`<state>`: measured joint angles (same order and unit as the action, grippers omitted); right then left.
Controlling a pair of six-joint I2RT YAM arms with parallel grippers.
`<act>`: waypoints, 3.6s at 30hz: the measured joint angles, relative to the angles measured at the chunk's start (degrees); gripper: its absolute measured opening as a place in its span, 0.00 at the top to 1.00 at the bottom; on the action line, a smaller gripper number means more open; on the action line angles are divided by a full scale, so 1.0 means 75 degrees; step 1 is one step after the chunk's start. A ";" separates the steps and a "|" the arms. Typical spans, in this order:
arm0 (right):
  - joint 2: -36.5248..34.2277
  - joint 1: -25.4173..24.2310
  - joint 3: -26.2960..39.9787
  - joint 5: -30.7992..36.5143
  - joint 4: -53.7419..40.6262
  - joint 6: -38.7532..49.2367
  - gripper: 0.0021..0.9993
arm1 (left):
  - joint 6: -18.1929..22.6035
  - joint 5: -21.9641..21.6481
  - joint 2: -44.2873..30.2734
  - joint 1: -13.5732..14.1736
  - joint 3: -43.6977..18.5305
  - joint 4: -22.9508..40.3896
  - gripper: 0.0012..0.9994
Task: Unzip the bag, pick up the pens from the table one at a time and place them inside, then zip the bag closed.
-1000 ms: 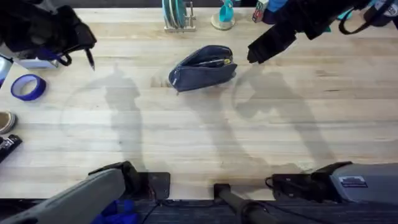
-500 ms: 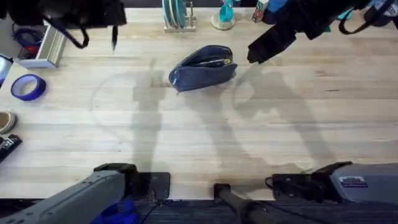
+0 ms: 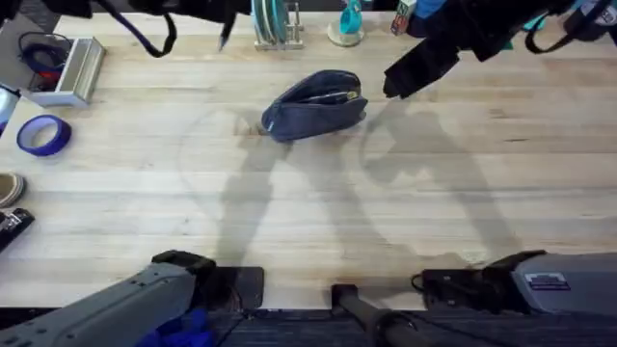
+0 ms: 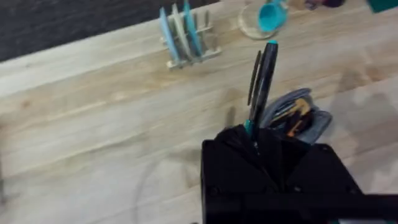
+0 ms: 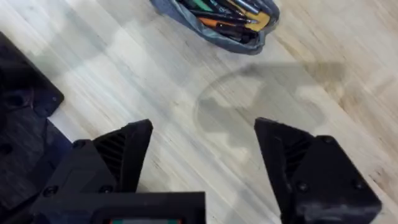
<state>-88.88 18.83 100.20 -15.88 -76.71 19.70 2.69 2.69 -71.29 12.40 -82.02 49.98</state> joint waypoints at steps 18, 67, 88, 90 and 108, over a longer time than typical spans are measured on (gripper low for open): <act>0.0000 -0.0002 0.0000 0.0000 -0.0006 -0.0002 0.00 | 0.2386 0.3136 -0.0905 0.0073 -0.0035 -0.0756 0.96; 0.0000 -0.0003 0.0000 0.0000 -0.0003 -0.0003 0.00 | 0.4678 0.3694 -0.3144 0.0630 -0.0035 -0.0406 0.96; 0.0000 -0.0003 0.0000 0.0000 -0.0004 0.0000 0.00 | 0.4678 0.3405 -0.3689 0.0630 -0.0035 -0.0350 0.96; 0.0000 -0.0003 0.0000 0.0000 -0.0003 0.0000 0.00 | 0.4678 0.3405 -0.3819 0.0630 -0.0035 -0.0351 0.96; 0.0000 -0.0002 0.0000 0.0000 -0.0003 -0.0003 0.00 | 0.4678 0.3082 -0.4060 0.0630 -0.0035 -0.0359 0.96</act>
<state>-88.88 18.81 100.20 -15.88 -76.73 19.68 37.78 25.81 -101.73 17.12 -82.28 47.29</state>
